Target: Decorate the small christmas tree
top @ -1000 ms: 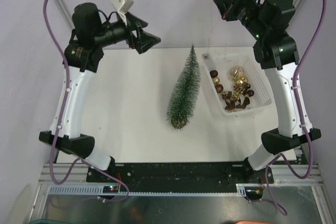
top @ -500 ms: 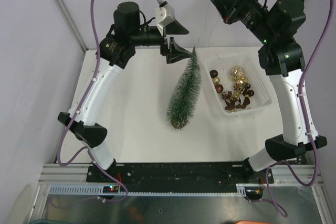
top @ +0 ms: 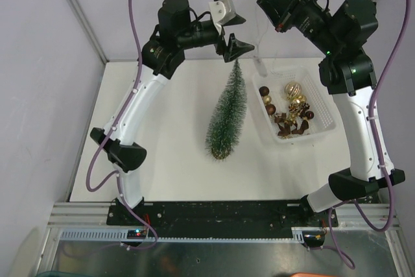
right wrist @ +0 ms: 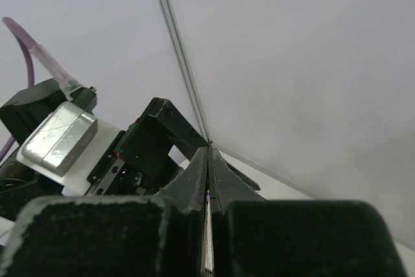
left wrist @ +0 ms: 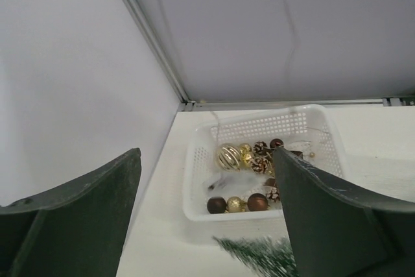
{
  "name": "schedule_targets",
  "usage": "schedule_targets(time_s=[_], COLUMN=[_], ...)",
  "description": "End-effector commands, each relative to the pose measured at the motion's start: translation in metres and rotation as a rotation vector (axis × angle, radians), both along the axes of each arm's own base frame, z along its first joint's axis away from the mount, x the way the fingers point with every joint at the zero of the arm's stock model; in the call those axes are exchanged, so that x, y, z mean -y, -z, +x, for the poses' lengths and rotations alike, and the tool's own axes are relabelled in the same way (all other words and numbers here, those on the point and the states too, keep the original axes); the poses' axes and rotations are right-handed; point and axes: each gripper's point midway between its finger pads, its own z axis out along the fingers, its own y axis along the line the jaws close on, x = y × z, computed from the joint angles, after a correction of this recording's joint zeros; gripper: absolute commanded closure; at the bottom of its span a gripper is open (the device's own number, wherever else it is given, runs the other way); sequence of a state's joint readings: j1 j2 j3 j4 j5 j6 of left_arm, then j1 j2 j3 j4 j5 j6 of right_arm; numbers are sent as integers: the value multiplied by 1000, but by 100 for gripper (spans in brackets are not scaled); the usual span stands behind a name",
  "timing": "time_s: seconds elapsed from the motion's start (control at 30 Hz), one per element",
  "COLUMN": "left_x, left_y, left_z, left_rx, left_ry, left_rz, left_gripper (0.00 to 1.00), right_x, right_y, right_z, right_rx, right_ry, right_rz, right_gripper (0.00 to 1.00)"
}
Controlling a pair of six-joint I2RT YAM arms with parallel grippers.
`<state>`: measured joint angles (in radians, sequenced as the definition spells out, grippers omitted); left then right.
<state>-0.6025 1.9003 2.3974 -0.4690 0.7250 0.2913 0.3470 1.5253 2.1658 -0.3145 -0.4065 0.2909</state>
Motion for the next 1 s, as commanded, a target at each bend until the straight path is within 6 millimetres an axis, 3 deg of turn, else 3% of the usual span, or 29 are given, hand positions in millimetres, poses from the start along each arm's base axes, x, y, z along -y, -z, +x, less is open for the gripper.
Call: schedule_targets(time_s=[0.0, 0.27, 0.47, 0.53, 0.67, 0.97], left_x=[4, 26, 35, 36, 35, 25], left_y=[-26, -17, -25, -22, -25, -53], left_z=[1, -5, -1, 0, 16, 46], left_rx=[80, 113, 97, 93, 94, 186], left_ry=[-8, 45, 50, 48, -27, -194], left_rz=[-61, -50, -96, -95, -120, -223], left_gripper=[14, 11, 14, 24, 62, 83], right_x=[4, 5, 13, 16, 24, 48], right_y=[-28, -22, -17, -15, -12, 2], right_z=[-31, -26, -24, -23, -21, -17], right_rx=[108, 102, 98, 95, 93, 87], right_ry=[-41, -46, -35, -29, -4, 93], right_rz=[24, 22, 26, 25, 23, 8], right_gripper=[100, 100, 100, 100, 100, 100])
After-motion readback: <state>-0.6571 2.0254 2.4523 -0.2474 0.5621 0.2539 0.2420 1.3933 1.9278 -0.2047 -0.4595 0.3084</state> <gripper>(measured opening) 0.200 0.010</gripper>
